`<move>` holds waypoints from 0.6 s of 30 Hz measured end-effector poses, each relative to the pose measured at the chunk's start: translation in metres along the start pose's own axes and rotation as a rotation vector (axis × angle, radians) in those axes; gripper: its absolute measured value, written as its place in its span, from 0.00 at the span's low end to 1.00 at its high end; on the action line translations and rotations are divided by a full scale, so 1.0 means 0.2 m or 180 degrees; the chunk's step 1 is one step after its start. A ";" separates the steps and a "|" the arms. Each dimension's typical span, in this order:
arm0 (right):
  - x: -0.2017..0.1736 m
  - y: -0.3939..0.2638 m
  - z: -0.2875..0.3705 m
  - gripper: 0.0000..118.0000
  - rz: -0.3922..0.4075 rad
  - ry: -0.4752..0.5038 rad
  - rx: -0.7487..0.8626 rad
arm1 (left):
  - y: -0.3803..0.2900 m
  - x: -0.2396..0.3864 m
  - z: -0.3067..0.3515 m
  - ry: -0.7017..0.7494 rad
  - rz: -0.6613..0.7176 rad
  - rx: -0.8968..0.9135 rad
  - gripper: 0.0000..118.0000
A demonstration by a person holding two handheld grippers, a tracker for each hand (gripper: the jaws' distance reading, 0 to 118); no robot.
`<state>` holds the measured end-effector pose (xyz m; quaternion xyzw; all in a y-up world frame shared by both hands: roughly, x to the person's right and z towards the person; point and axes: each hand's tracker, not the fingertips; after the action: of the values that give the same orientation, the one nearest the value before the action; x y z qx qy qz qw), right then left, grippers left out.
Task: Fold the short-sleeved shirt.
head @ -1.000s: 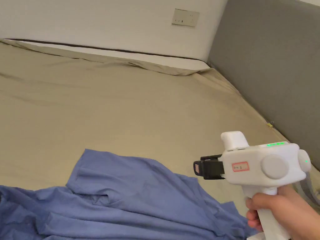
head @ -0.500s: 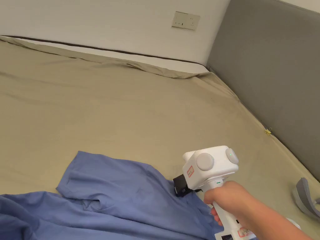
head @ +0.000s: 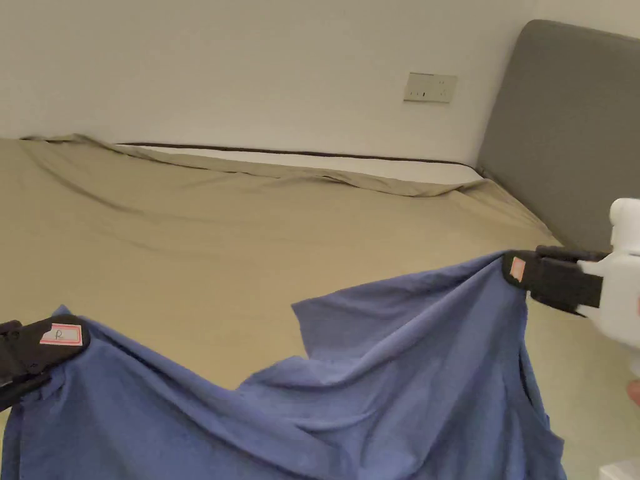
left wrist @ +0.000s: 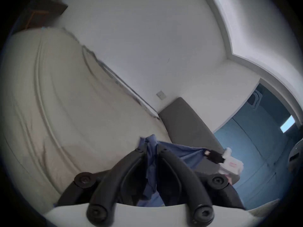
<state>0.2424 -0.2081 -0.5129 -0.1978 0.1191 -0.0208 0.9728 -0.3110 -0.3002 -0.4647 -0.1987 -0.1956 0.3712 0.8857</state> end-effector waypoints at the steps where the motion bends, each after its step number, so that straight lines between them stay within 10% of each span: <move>1: -0.02 0.08 0.07 0.04 0.0100 -0.0084 0.0103 | 0.06 0.03 0.02 0.0037 -0.0088 0.0058 0.06; 5: -0.10 0.38 0.26 0.04 0.0512 -0.0563 0.0291 | 0.40 0.15 0.14 0.0279 -0.0397 0.0306 0.06; 18: -0.12 1.10 0.16 0.04 0.0554 -0.0979 0.0246 | 1.25 0.46 0.13 0.0744 -0.0824 0.0681 0.06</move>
<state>0.2250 0.0082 -0.5635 -0.1501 -0.0152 0.0894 0.9845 -0.4093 -0.0661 -0.5485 -0.1185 -0.0749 0.2474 0.9587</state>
